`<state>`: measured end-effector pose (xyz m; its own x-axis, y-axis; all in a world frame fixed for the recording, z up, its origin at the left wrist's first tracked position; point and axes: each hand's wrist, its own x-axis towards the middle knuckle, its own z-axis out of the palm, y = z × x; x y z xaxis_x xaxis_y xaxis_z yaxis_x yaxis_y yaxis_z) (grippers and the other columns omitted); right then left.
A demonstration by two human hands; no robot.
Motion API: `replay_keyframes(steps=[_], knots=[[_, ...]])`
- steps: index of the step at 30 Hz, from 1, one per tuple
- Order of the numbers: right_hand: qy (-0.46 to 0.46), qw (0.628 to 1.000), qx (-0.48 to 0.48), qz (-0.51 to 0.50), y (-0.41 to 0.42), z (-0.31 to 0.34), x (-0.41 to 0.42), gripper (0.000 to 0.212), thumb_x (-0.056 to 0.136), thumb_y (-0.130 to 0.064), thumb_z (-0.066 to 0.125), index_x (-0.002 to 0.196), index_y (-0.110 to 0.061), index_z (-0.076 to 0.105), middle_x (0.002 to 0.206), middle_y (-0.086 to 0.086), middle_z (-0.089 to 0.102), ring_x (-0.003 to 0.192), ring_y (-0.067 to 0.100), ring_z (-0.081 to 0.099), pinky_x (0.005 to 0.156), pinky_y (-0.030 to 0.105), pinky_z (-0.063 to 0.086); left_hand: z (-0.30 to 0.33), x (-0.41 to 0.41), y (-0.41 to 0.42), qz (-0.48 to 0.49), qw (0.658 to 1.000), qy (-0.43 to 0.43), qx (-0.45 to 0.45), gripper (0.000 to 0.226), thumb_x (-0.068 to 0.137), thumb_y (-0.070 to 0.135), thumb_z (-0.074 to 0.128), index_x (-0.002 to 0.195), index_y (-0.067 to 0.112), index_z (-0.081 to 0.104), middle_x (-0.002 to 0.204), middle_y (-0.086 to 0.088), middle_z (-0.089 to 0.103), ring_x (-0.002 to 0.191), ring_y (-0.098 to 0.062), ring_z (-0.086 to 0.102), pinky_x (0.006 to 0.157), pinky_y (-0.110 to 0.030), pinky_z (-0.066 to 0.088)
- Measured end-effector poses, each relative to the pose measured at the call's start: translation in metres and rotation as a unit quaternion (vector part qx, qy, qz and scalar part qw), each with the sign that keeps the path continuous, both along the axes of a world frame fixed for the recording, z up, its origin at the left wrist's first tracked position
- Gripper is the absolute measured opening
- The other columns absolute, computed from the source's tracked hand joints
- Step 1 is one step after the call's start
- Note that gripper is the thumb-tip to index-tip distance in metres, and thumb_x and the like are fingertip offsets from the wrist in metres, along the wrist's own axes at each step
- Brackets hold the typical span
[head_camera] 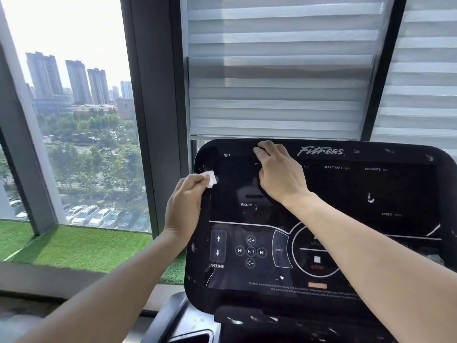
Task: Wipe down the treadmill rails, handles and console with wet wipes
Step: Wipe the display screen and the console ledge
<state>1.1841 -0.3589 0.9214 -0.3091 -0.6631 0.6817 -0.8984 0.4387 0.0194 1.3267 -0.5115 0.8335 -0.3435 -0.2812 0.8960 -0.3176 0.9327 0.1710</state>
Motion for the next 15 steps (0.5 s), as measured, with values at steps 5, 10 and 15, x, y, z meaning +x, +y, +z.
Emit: replay_keyframes(steps=[5, 10, 15], knots=[[0.005, 1.0, -0.011, -0.002, -0.003, 0.003, -0.002, 0.036, 0.09, -0.006, 0.047, 0.126, -0.009, 0.053, 0.133, -0.004, 0.045, 0.118, 0.019, 0.041, 0.074, 0.032, 0.048, 0.033, -0.022, -0.002, 0.01, 0.996, 0.021, 0.081, 0.036, 0.091, 0.001, 0.056, 0.125, 0.013, 0.062, 0.111, 0.001, 0.061, 0.103, -0.01, 0.052, 0.079, -0.017, 0.041], [0.008, 1.0, -0.01, -0.007, -0.005, -0.002, -0.001, 0.041, 0.089, -0.004, 0.046, 0.13, -0.008, 0.05, 0.134, -0.002, 0.044, 0.118, 0.021, 0.041, 0.073, 0.032, 0.045, -0.007, 0.004, 0.011, 0.027, 0.998, 0.004, 0.051, 0.046, 0.073, -0.015, 0.07, 0.114, 0.005, 0.068, 0.098, -0.006, 0.065, 0.092, -0.025, 0.063, 0.063, -0.039, 0.059], [0.014, 1.0, -0.01, -0.007, -0.004, 0.001, -0.001, 0.039, 0.09, -0.005, 0.046, 0.128, -0.008, 0.052, 0.134, -0.002, 0.044, 0.117, 0.022, 0.042, 0.079, 0.03, 0.041, 0.028, -0.014, 0.002, 0.049, 0.995, 0.013, 0.08, 0.027, 0.087, -0.001, 0.062, 0.113, 0.004, 0.066, 0.1, -0.007, 0.061, 0.093, -0.025, 0.058, 0.07, -0.039, 0.055]])
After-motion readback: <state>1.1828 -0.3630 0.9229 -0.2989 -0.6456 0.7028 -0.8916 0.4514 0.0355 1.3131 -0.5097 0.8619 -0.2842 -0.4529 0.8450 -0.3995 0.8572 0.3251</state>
